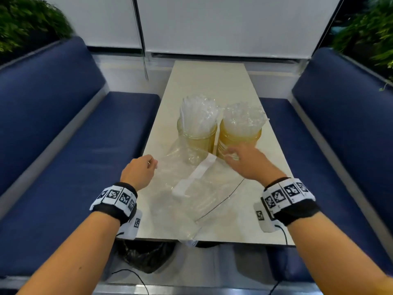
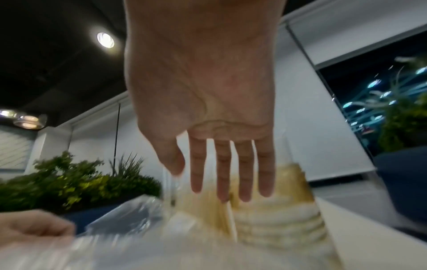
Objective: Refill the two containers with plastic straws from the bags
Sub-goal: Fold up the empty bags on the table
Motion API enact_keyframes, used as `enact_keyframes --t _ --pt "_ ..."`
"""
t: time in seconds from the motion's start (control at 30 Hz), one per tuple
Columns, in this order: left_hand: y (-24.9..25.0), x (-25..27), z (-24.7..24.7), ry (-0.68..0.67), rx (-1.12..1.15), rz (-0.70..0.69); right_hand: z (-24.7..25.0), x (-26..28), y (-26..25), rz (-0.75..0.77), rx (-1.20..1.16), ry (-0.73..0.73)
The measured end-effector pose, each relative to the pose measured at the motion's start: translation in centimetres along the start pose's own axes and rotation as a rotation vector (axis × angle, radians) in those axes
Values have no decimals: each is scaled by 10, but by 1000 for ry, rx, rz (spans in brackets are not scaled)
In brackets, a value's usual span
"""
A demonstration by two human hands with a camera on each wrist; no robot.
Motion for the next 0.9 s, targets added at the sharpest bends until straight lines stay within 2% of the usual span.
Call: enact_keyframes --t 0.13,0.27,0.37,0.47,0.57,0.63,0.7,0.8,0.9 --pt "-14 -10 -20 -16 -117 45 -69 -23 -15 -82 148 -297" --pt "-27 -16 -35 -180 -54 98 -122 -30 -14 -146 221 -403" --pt "-32 -22 -39 -201 -60 77 -131 -36 -7 -150 197 -339" --pt "-36 -28 -38 -236 81 49 -119 -42 1 -197 -23 -298" --pt "-34 -27 -32 -341 184 -50 -105 -41 15 -249 -165 -369" --pt "-32 -20 -24 -352 288 -137 -96 -37 24 -267 -198 -413" --pt "-25 -8 -12 -313 417 -181 -86 -29 34 -276 -327 -324" --pt "-18 12 4 -241 648 -230 -74 -12 45 -284 -639 -89" --pt "-12 27 13 -186 856 -276 -78 3 45 -268 -913 -89"
Point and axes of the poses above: each hand's wrist, its own x-axis away from the middle knuckle, its own z-axis out of the back of the hand, y = z × x, the point moved 2 cm from there along -x, towards the middle knuckle, and after that the axes turned 14 degrees about -y, right-handed, at the moved point
